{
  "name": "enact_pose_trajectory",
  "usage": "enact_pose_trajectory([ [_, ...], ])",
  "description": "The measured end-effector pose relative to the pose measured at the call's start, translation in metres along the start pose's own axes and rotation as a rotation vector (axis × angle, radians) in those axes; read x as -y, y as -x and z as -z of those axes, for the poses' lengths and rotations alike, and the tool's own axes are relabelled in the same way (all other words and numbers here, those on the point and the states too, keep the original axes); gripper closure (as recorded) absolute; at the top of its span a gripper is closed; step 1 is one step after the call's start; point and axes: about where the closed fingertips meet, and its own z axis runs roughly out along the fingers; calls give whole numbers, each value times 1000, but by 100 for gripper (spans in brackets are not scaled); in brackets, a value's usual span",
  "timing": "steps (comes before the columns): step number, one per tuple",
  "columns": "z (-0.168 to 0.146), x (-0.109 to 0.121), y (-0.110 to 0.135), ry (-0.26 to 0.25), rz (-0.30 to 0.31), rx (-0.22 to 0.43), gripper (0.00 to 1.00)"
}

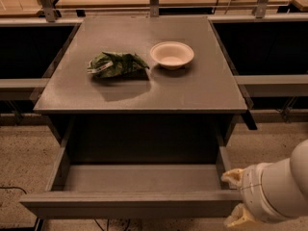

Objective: Close top drawer

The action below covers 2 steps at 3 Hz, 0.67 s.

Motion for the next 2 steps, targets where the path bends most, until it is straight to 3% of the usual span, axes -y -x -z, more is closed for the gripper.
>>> enact_pose_trajectory([
  [1, -30, -15, 12, 44, 64, 15, 65],
  [2, -31, -17, 12, 46, 66, 14, 88],
])
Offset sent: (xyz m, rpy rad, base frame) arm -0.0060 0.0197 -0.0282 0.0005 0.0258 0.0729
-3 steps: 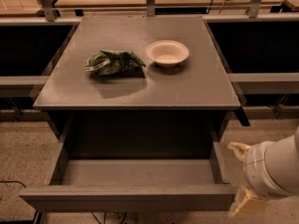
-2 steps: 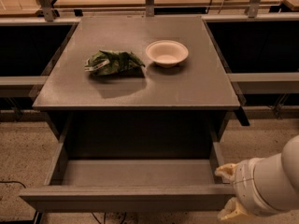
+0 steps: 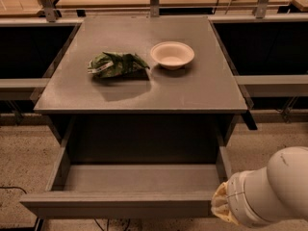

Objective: Close top drawer

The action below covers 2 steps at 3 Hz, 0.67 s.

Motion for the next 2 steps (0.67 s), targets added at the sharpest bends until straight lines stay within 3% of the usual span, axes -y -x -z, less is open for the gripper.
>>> enact_pose_trajectory([
  [1, 0, 0, 0, 0, 1, -1, 100],
  [2, -17, -7, -3, -3, -21, 38, 100],
])
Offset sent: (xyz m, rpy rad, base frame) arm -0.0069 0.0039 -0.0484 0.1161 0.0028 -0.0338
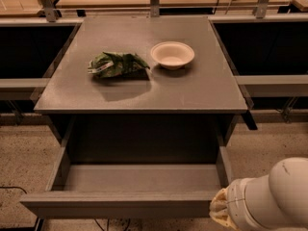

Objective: Close top drawer

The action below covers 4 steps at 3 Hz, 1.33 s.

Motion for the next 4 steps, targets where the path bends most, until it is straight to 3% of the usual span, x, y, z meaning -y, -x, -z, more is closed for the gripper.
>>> enact_pose_trajectory([
  [2, -22, -16, -1, -27, 6, 29, 100],
  [4, -50, -8, 9, -21, 31, 42, 100],
])
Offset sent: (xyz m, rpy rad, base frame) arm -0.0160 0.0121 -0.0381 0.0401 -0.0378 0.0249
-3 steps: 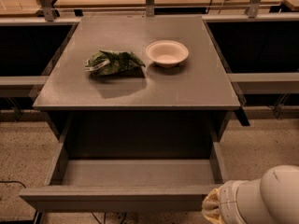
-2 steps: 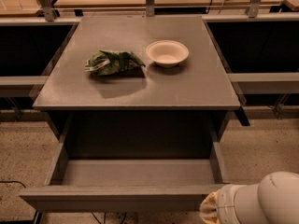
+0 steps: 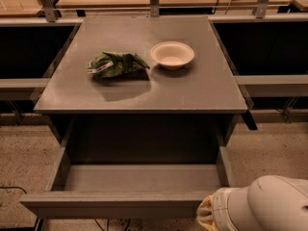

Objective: Close top drawer

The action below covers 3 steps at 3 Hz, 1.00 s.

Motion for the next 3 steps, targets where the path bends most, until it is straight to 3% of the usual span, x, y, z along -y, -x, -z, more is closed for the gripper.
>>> enact_pose_trajectory([
  [3, -33, 59, 12, -51, -6, 38, 100],
])
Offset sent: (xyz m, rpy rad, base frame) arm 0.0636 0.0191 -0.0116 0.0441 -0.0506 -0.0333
